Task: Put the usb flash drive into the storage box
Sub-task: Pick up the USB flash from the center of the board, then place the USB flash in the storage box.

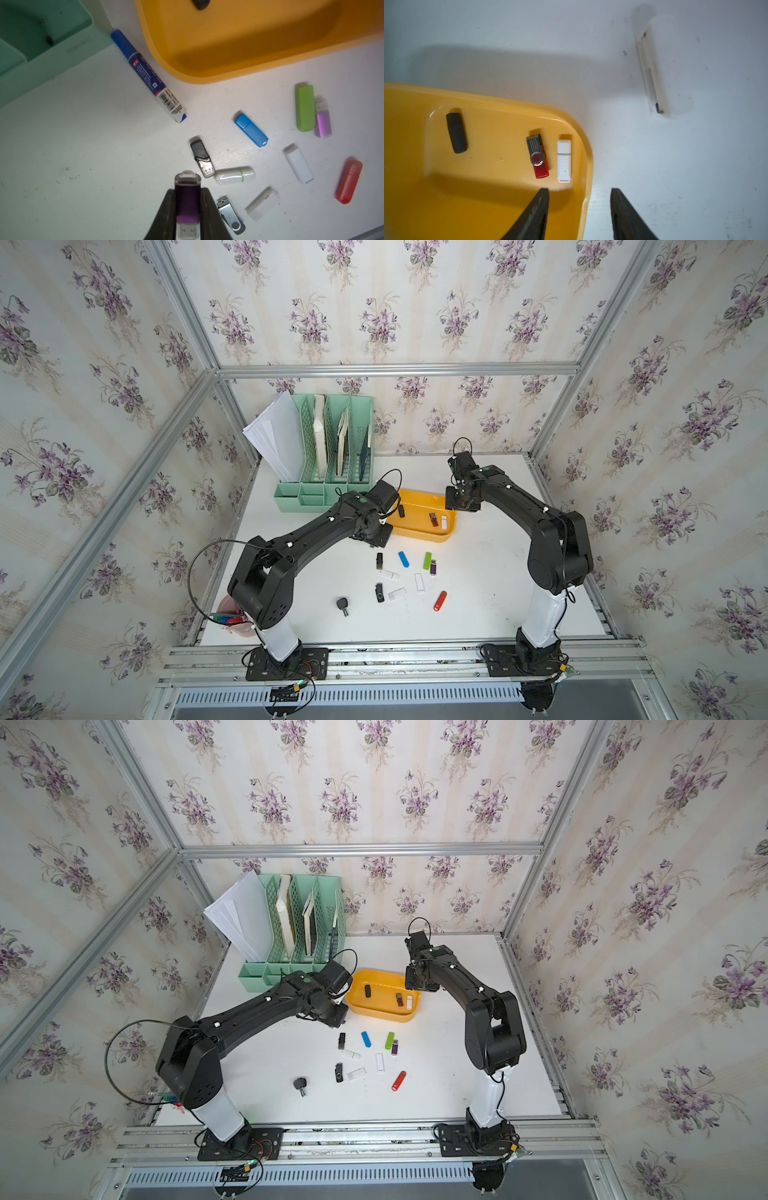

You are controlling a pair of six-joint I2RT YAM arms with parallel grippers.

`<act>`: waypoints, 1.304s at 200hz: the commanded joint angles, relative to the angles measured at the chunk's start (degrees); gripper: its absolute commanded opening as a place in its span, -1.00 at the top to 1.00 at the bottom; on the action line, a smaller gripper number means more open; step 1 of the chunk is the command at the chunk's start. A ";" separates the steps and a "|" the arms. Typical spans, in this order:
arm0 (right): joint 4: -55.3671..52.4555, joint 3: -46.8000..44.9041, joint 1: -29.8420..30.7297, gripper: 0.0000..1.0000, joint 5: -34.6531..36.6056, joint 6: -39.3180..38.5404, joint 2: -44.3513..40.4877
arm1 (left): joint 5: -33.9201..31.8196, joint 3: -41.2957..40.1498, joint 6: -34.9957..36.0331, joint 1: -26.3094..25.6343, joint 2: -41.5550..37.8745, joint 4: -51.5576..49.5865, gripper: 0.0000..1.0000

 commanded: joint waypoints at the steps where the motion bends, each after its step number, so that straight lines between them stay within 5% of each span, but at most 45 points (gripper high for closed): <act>1: -0.01 -0.87 -0.84 -0.07 0.08 0.50 -2.24 | -0.53 5.21 2.28 0.11 3.06 -1.99 0.58; 128: 0.04 -14.21 -6.48 -0.08 -0.30 -0.23 -14.73 | -1.10 33.24 6.41 1.15 28.13 -0.73 0.55; 261: 1.23 -19.58 -8.41 -0.07 -1.56 -1.11 -17.74 | -10.25 41.86 9.91 1.59 39.56 -2.47 0.49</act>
